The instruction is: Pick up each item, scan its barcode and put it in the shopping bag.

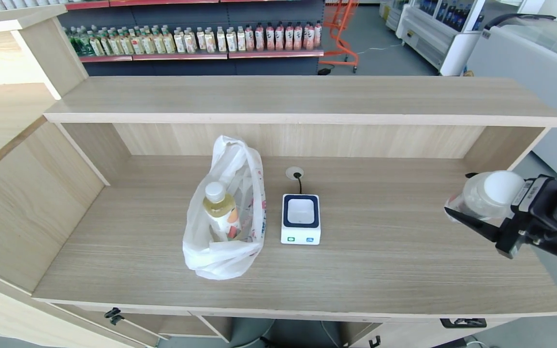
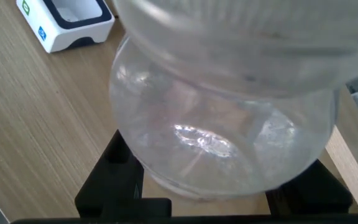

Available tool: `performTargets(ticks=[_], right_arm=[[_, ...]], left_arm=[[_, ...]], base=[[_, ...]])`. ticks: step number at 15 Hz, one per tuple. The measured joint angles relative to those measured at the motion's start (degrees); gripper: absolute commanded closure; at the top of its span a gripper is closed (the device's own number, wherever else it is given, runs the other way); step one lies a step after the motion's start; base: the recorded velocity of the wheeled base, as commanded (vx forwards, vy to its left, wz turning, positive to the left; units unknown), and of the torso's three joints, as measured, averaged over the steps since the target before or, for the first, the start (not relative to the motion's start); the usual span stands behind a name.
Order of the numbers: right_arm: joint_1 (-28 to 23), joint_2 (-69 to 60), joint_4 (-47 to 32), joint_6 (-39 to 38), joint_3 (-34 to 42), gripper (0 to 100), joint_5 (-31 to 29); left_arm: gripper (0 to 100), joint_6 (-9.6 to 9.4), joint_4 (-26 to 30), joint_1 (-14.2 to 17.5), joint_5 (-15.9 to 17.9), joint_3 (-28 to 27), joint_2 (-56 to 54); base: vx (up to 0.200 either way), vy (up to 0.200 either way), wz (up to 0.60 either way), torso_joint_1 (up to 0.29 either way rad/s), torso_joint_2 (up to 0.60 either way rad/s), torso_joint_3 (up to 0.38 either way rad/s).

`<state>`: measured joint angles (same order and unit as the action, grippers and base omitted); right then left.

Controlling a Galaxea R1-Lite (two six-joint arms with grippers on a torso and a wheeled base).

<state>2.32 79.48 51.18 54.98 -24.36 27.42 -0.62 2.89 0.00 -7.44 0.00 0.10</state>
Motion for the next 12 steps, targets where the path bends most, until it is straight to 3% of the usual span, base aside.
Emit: performTargets(ticks=[3,8,12], right_arm=[[0.1,0.0,-0.1,0.0,-0.2,100,-0.1],[0.0,-0.3,-0.1,-0.5,-0.4,100,0.0],[0.1,0.6,0.1,-0.9,-0.6,100,2.4]], left_arm=[[0,-0.02,0.0,0.0,0.0,0.0,0.0],[0,-0.16,0.0,0.0,0.0,0.0,0.0],[0,-0.17,0.0,0.0,0.0,0.0,0.0]], base=[[0.000,0.200,0.00,0.001,0.00,0.002],[0.000,0.000,0.00,0.000,0.00,0.000],[0.200,0.200,0.00,-0.005,0.00,0.004]])
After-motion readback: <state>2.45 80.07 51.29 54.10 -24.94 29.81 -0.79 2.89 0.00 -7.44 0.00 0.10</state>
